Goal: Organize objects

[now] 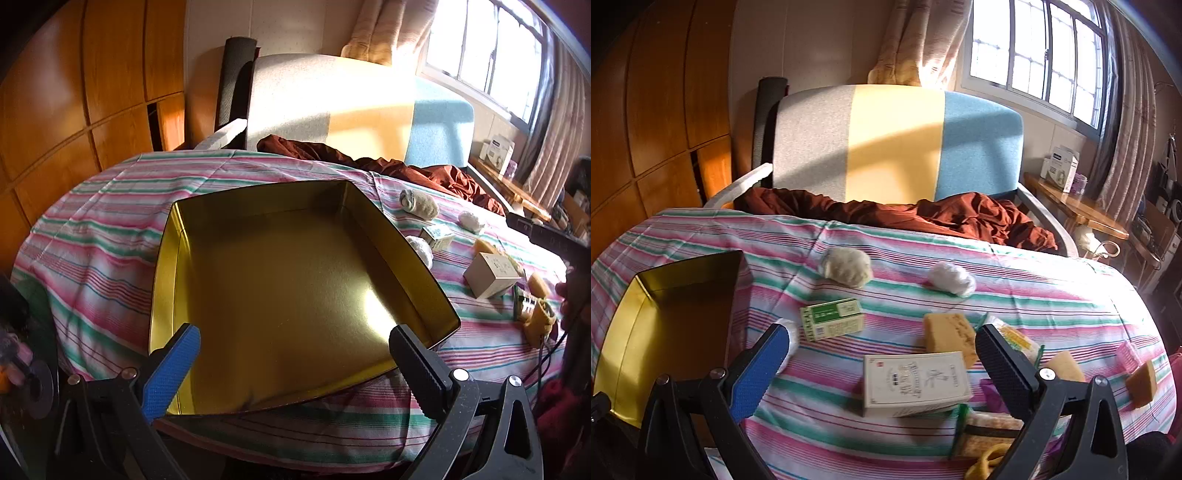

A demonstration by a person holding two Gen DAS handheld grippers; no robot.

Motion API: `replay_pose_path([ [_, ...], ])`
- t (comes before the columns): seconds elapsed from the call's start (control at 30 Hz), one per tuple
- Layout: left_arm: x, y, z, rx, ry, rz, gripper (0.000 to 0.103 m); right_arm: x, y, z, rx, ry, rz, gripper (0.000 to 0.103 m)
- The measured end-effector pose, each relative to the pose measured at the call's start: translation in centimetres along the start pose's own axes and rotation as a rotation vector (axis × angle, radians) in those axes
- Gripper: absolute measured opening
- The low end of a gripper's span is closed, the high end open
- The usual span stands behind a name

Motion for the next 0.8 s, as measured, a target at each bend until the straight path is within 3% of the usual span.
replay_pose_path([
  [0.1, 0.2, 0.5, 1.7, 0.076, -0.018, 0.023, 0.103, 1.3, 0.1, 3.7, 0.033, -0.061, -0.006, 0.103],
  [0.17, 0.4, 1.0, 2.4, 0.096, -0.077, 0.004, 0.103, 2.0, -0.1, 5.7, 0.058, -0.082, -0.006, 0.103],
  [0.3, 1.4, 2.9, 5.2, 0.156, -0.146, -0.016, 0.103, 3.3, -0.7, 8.2, 0.14, -0.063, -0.018, 0.103],
  [0.4, 2.2, 4.4, 8.0, 0.24, -0.192, -0.024, 0.103, 3.9, -0.8, 8.6, 0.203, -0.003, -0.047, 0.103],
  [0.53, 3.5, 6.3, 11.5, 0.305, -0.272, -0.056, 0.103, 3.8, -1.1, 8.4, 0.197, 0.005, -0.056, 0.103],
  [0.67, 5.8, 7.9, 14.7, 0.413, -0.294, -0.092, 0.102, 3.5, -0.9, 8.4, 0.201, 0.025, -0.045, 0.103],
  [0.8, 9.0, 8.6, 17.0, 0.488, -0.29, -0.167, 0.09, 3.1, -0.8, 8.3, 0.206, 0.046, -0.036, 0.103],
])
Point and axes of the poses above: each gripper's, at about its wrist camera, not at the fingertips, and x roughly the way its jaws point, z to its right, y to its top, the point moved 5 cm from there along x, roughly the way its jaws point
